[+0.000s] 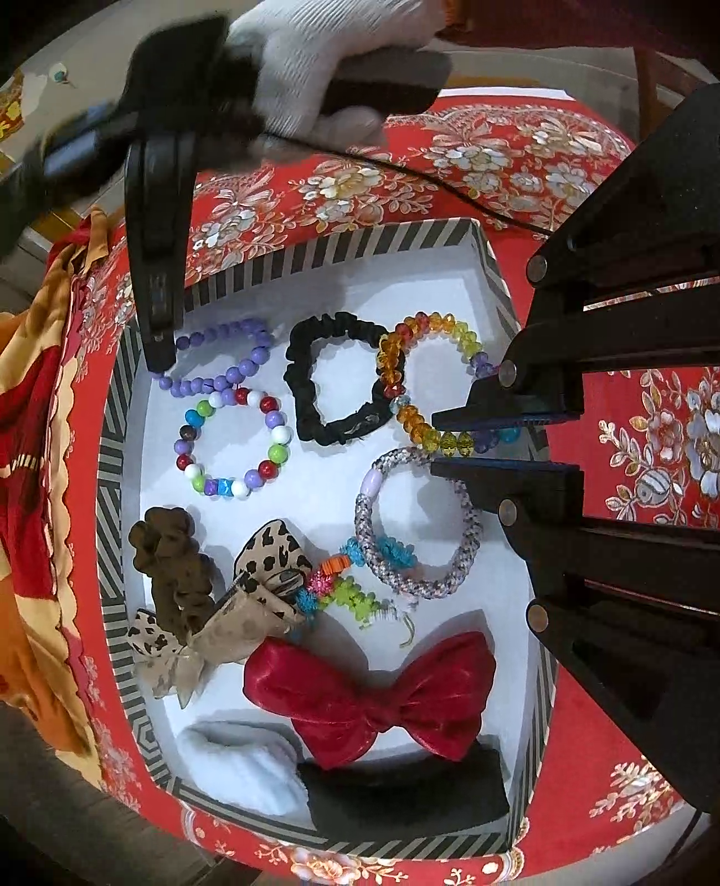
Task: Organize jewelry
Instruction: 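Carry both bead bracelets into the tray and open both tools, then withdraw both tools from the tray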
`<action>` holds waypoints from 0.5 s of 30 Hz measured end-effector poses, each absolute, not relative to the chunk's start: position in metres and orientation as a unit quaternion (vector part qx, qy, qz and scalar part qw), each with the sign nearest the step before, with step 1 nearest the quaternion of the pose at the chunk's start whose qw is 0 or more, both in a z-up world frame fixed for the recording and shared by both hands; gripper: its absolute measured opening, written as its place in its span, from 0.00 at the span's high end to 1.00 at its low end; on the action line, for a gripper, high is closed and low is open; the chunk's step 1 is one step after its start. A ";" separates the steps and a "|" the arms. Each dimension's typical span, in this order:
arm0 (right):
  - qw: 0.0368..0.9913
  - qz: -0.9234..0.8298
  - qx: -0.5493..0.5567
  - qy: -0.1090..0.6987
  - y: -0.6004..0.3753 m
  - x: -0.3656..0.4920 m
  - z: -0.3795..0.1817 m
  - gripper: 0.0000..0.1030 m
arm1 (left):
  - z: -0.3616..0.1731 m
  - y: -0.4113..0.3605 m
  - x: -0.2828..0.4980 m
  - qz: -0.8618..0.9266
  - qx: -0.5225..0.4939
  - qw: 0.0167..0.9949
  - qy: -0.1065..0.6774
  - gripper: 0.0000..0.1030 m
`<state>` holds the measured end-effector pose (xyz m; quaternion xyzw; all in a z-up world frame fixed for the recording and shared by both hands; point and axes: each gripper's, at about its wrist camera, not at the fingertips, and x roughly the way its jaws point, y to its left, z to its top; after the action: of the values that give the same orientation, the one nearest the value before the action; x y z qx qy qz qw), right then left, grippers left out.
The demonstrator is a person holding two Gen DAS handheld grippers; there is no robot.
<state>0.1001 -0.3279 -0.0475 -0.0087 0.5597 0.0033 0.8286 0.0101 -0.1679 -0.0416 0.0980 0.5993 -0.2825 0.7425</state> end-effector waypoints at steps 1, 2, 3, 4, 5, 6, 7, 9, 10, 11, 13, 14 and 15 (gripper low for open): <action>0.828 0.002 -0.009 0.561 -0.329 0.102 -0.050 0.92 | -0.042 -0.168 0.010 -0.282 0.098 0.743 0.599 0.92; 0.827 0.004 -0.008 0.562 -0.329 0.103 -0.052 0.92 | -0.042 -0.169 0.009 -0.282 0.099 0.744 0.598 0.92; 0.828 0.008 -0.006 0.560 -0.330 0.104 -0.053 0.92 | -0.042 -0.168 0.008 -0.281 0.099 0.745 0.597 0.92; 0.830 0.011 -0.002 0.558 -0.332 0.104 -0.053 0.91 | -0.042 -0.168 0.008 -0.279 0.099 0.747 0.596 0.92; 0.831 0.010 0.002 0.557 -0.333 0.104 -0.052 0.90 | -0.042 -0.168 0.007 -0.278 0.098 0.747 0.596 0.92; 0.832 0.011 0.007 0.555 -0.334 0.103 -0.050 0.82 | -0.043 -0.168 0.007 -0.276 0.097 0.747 0.597 0.91; 0.834 0.017 0.016 0.551 -0.334 0.101 -0.047 0.76 | -0.043 -0.168 0.008 -0.274 0.095 0.748 0.597 0.90; 0.840 0.016 0.019 0.542 -0.333 0.095 -0.038 0.71 | -0.043 -0.168 0.008 -0.273 0.093 0.749 0.597 0.82; 0.842 0.016 0.020 0.539 -0.332 0.093 -0.034 0.70 | -0.042 -0.167 0.008 -0.273 0.093 0.750 0.596 0.74; 0.846 0.017 0.024 0.532 -0.330 0.088 -0.029 0.70 | -0.040 -0.167 0.007 -0.273 0.091 0.750 0.596 0.69; 0.853 0.019 0.040 0.520 -0.328 0.077 -0.018 0.70 | -0.037 -0.164 0.006 -0.276 0.082 0.750 0.596 0.67; 0.856 0.019 0.046 0.514 -0.326 0.070 -0.013 0.70 | -0.034 -0.162 0.004 -0.277 0.080 0.751 0.595 0.66; 0.859 0.017 0.049 0.510 -0.324 0.064 -0.009 0.70 | -0.032 -0.160 0.003 -0.276 0.080 0.752 0.594 0.65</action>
<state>0.0643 -0.3236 -0.0095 0.0492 0.5098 0.0168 0.8587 0.0031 -0.1601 -0.0319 0.0800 0.5936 -0.2759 0.7517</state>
